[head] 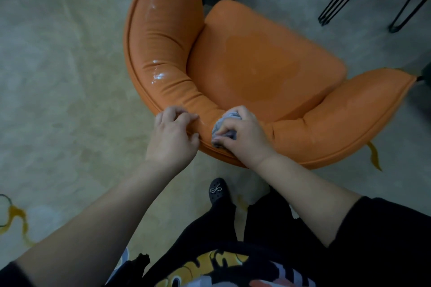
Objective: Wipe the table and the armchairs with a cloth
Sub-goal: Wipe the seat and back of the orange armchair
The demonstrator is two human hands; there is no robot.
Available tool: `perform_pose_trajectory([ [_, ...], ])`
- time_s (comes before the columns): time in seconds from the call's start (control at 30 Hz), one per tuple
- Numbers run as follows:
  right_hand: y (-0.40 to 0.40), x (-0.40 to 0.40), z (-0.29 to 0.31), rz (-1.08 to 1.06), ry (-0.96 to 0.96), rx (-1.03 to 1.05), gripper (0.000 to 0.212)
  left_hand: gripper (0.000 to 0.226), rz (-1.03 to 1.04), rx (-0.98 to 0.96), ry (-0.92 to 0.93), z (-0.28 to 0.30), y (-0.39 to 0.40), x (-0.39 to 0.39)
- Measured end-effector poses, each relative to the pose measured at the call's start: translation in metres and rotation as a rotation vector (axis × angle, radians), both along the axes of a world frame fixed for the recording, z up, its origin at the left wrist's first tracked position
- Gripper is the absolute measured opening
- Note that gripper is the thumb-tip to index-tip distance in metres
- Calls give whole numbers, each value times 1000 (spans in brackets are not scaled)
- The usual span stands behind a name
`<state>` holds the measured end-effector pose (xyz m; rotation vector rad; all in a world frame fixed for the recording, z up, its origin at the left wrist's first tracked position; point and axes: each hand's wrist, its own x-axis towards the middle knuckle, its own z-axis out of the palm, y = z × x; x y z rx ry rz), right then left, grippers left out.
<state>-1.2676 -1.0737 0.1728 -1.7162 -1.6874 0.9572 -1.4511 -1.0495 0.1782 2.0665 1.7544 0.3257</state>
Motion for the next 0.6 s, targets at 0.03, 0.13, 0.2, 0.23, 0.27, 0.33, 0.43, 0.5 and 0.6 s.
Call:
perform_pose_trajectory([
  [0.03,-1,0,0,42,-5,12,17,43,-2,4,3,0,0,0],
  [0.13,-6,23,2,180,-35,3,20,43,4,7,-1,-1,0,0],
  [0.2,-10,40,3,193,-59,-51,19,43,-2,0,5,-2,1,-1],
  [0.23,-12,47,4,159,-56,-85,18,43,-4,-7,8,-2,2,-1],
  [0.27,-12,52,4,98,-34,-119,16,43,-2,-12,6,-2,3,-2],
  [0.33,-6,58,3,-49,34,-183,14,42,10,-23,-3,-3,5,-2],
  [0.43,12,51,4,-169,100,-189,15,40,25,-24,-3,-3,6,0],
  [0.5,19,36,2,-52,153,-144,15,39,37,-10,-2,-2,5,1],
  [0.6,14,25,-9,140,105,-130,14,38,45,-5,-12,0,2,2],
])
